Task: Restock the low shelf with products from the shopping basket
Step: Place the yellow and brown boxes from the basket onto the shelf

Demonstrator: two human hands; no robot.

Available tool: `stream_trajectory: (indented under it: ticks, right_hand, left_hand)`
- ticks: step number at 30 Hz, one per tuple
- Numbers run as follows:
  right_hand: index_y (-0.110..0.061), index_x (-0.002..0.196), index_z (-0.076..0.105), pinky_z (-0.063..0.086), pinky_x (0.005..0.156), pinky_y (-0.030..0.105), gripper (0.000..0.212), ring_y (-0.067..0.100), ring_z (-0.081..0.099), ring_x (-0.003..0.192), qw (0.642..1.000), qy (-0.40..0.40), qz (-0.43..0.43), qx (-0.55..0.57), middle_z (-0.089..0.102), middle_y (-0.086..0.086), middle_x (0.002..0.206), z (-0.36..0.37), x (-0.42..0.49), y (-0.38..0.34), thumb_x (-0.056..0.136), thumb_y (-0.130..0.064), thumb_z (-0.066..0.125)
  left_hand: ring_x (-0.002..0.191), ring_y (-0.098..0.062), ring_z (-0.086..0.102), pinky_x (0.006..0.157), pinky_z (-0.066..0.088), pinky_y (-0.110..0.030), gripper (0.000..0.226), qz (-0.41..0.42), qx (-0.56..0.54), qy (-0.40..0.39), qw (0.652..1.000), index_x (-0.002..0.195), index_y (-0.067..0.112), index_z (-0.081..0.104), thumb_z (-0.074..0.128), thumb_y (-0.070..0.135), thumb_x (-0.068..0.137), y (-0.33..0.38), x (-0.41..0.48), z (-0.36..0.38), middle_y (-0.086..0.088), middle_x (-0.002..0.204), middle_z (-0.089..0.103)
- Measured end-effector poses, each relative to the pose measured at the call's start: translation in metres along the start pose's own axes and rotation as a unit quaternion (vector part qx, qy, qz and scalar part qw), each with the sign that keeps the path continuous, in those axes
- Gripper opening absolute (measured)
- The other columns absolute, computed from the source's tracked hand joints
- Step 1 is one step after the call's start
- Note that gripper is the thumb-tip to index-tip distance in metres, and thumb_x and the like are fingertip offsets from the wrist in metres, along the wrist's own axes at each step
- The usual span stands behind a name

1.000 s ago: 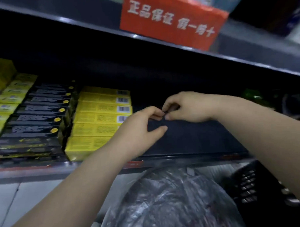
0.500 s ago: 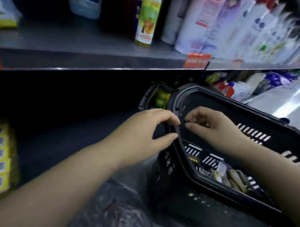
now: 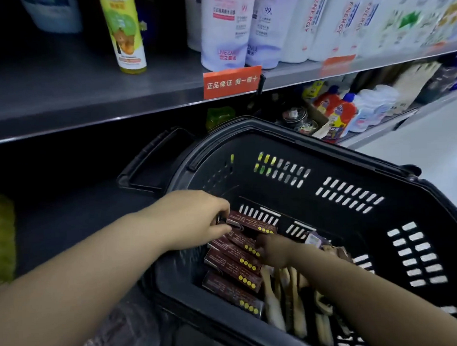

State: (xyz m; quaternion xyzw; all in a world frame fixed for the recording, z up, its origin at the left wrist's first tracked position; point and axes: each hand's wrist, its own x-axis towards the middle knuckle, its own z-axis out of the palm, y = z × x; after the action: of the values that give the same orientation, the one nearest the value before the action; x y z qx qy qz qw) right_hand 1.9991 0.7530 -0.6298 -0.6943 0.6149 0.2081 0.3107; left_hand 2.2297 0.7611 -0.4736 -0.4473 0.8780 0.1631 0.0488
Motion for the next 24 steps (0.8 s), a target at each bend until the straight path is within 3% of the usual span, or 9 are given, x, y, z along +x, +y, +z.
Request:
stream_trajectory:
  ticks: [4, 9, 14, 16, 17, 19, 20, 22, 24]
  right_hand:
    - [-0.012, 0.136, 0.033, 0.039, 0.103, 0.041, 0.056, 0.030, 0.048, 0.121, 0.998, 0.001, 0.031, 0.047, 0.047, 0.013, 0.135, 0.026, 0.033, 0.004, 0.090, -0.035, 0.054]
    - [-0.011, 0.139, 0.028, 0.036, 0.103, 0.037, 0.072, 0.030, 0.045, 0.124, 0.995, 0.019, 0.037, 0.087, 0.044, 0.013, 0.137, 0.048, 0.057, 0.013, 0.084, -0.042, 0.062]
    - [-0.012, 0.125, 0.046, 0.045, 0.088, 0.031, 0.052, 0.026, 0.057, 0.109, 0.995, 0.060, 0.035, 0.071, 0.055, 0.009, 0.123, 0.037, 0.035, 0.023, 0.083, -0.034, 0.065]
    - [-0.007, 0.118, 0.052, 0.047, 0.076, 0.026, 0.043, 0.022, 0.062, 0.095, 0.983, 0.056, 0.033, 0.169, 0.063, 0.007, 0.109, 0.017, 0.017, 0.028, 0.084, -0.030, 0.064]
    - [-0.004, 0.117, 0.054, 0.049, 0.068, 0.024, 0.041, 0.019, 0.064, 0.085, 0.955, 0.032, 0.044, 0.293, 0.066, 0.005, 0.100, 0.003, 0.005, 0.028, 0.085, -0.027, 0.065]
    - [-0.002, 0.121, 0.053, 0.053, 0.060, 0.023, 0.042, 0.015, 0.069, 0.081, 0.829, -0.051, 0.033, 0.556, 0.071, 0.005, 0.097, -0.024, -0.021, 0.026, 0.085, -0.018, 0.067]
    - [-0.003, 0.122, 0.053, 0.055, 0.061, 0.024, 0.043, 0.016, 0.070, 0.085, 0.774, -0.083, 0.008, 0.628, 0.071, 0.008, 0.102, -0.034, -0.034, 0.025, 0.083, -0.016, 0.067]
    - [-0.006, 0.121, 0.055, 0.057, 0.068, 0.028, 0.045, 0.021, 0.069, 0.094, 0.712, -0.139, -0.058, 0.686, 0.070, 0.011, 0.108, -0.050, -0.056, 0.023, 0.079, -0.018, 0.067]
    - [-0.010, 0.119, 0.057, 0.058, 0.075, 0.033, 0.043, 0.023, 0.067, 0.099, 0.682, -0.168, -0.115, 0.702, 0.069, 0.010, 0.109, -0.060, -0.073, 0.016, 0.078, -0.021, 0.064]
  left_hand:
    - [0.071, 0.001, 0.054, 0.060, 0.044, -0.024, 0.023, -0.058, -0.108, -0.044, 0.991, 0.107, 0.032, 0.059, 0.051, 0.046, 0.091, 0.020, 0.031, 0.019, 0.015, 0.091, 0.063]
    - [0.074, -0.005, 0.057, 0.068, 0.046, -0.023, 0.018, -0.169, -0.251, -0.064, 0.951, 0.104, 0.025, 0.062, 0.056, 0.034, 0.090, 0.024, 0.059, 0.048, 0.012, 0.087, 0.062]
    - [0.088, -0.015, 0.065, 0.083, 0.053, -0.034, 0.017, -0.248, -0.265, -0.052, 0.931, 0.099, 0.020, 0.063, 0.053, 0.031, 0.092, 0.015, 0.065, 0.052, 0.005, 0.095, 0.067]
    - [0.094, -0.025, 0.066, 0.089, 0.051, -0.041, 0.028, -0.287, -0.289, -0.050, 0.912, 0.095, 0.012, 0.064, 0.048, 0.035, 0.095, 0.013, 0.067, 0.051, -0.005, 0.099, 0.070]
    - [0.098, -0.029, 0.065, 0.091, 0.050, -0.042, 0.035, -0.302, -0.305, -0.053, 0.902, 0.094, 0.009, 0.063, 0.045, 0.039, 0.096, 0.013, 0.068, 0.050, -0.008, 0.101, 0.070]
    - [0.105, -0.030, 0.062, 0.095, 0.048, -0.042, 0.044, -0.321, -0.343, -0.055, 0.881, 0.106, 0.010, 0.059, 0.039, 0.047, 0.096, 0.016, 0.069, 0.048, -0.011, 0.111, 0.065]
    - [0.108, -0.028, 0.060, 0.095, 0.047, -0.039, 0.050, -0.329, -0.376, -0.055, 0.865, 0.117, 0.010, 0.056, 0.037, 0.051, 0.095, 0.018, 0.069, 0.046, -0.010, 0.118, 0.062]
    - [0.110, -0.024, 0.058, 0.089, 0.047, -0.032, 0.055, -0.319, -0.490, -0.055, 0.809, 0.128, 0.015, 0.050, 0.038, 0.055, 0.093, 0.023, 0.067, 0.042, -0.002, 0.120, 0.060]
    - [0.097, -0.015, 0.067, 0.078, 0.050, -0.025, 0.044, -0.279, -0.601, -0.041, 0.748, 0.118, 0.023, 0.055, 0.042, 0.055, 0.091, 0.026, 0.064, 0.036, 0.010, 0.101, 0.070]
